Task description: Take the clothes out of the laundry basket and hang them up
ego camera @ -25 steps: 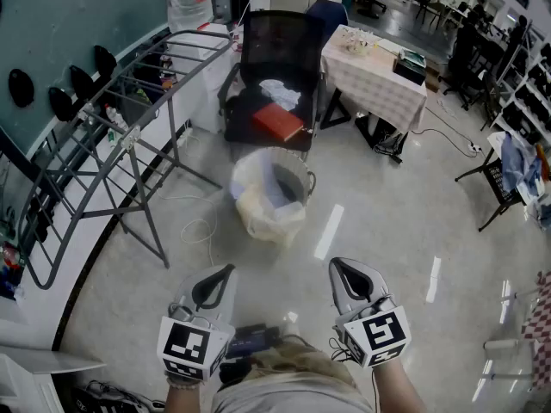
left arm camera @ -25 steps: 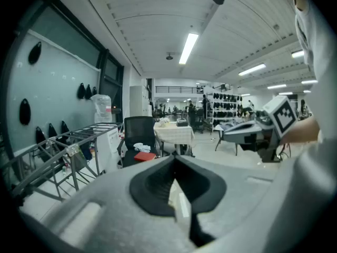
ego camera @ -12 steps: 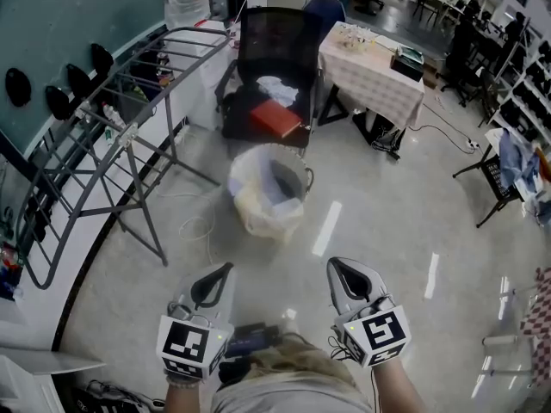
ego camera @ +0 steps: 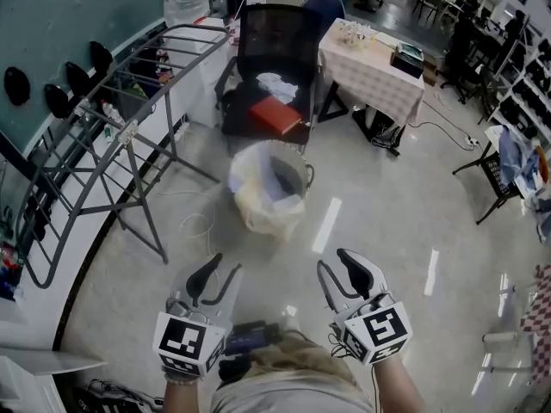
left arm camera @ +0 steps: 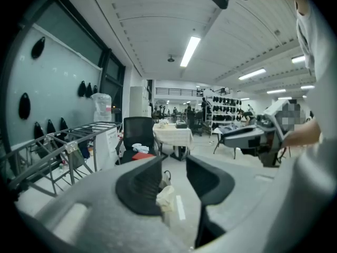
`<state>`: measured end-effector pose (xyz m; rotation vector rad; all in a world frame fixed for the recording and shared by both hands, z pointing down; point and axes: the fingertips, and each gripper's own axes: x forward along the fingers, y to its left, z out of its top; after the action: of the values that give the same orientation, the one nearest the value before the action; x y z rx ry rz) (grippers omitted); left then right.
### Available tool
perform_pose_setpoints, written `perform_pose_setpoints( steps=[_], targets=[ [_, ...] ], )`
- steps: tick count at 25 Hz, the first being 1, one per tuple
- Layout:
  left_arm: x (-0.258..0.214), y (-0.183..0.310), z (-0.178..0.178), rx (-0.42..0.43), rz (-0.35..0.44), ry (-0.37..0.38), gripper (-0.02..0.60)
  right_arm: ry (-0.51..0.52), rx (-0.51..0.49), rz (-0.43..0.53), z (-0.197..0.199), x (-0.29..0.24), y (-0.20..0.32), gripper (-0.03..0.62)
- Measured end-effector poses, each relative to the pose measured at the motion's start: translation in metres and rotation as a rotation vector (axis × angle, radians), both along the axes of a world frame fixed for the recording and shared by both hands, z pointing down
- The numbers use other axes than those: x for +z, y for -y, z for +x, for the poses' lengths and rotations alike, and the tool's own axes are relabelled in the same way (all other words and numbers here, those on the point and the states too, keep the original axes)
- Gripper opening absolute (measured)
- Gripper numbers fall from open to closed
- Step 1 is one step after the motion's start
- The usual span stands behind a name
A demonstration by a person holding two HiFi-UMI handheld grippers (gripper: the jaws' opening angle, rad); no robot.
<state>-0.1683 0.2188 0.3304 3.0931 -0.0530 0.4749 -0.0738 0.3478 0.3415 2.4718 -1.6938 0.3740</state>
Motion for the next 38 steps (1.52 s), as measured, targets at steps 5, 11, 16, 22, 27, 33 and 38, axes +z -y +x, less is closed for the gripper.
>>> perform_pose_setpoints(
  steps=[5,11,16,22,27,33,38],
  targets=[
    [0.001,0.006,-0.002,-0.006,0.009,0.004,0.137,-0.007,0.018,-0.006,0.0,0.0,-0.001,0.146],
    [0.005,0.018,-0.009,-0.006,0.015,0.008,0.137,-0.012,0.062,-0.011,-0.001,0.005,-0.005,0.146],
    [0.009,0.028,-0.007,0.0,0.029,0.017,0.135,0.012,0.099,-0.038,0.0,0.016,-0.009,0.146],
    [0.009,0.041,0.011,-0.032,0.038,0.011,0.135,-0.001,0.068,-0.046,0.023,0.027,-0.002,0.146],
    [0.015,0.063,0.042,-0.102,0.032,0.012,0.135,0.037,0.046,-0.05,0.064,0.039,0.014,0.146],
    [0.03,0.084,0.099,-0.13,0.023,0.041,0.135,0.017,-0.025,-0.072,0.125,0.052,0.04,0.146],
    [0.056,0.1,0.151,-0.136,-0.005,0.097,0.137,0.039,-0.078,-0.113,0.178,0.072,0.067,0.146]
  ],
)
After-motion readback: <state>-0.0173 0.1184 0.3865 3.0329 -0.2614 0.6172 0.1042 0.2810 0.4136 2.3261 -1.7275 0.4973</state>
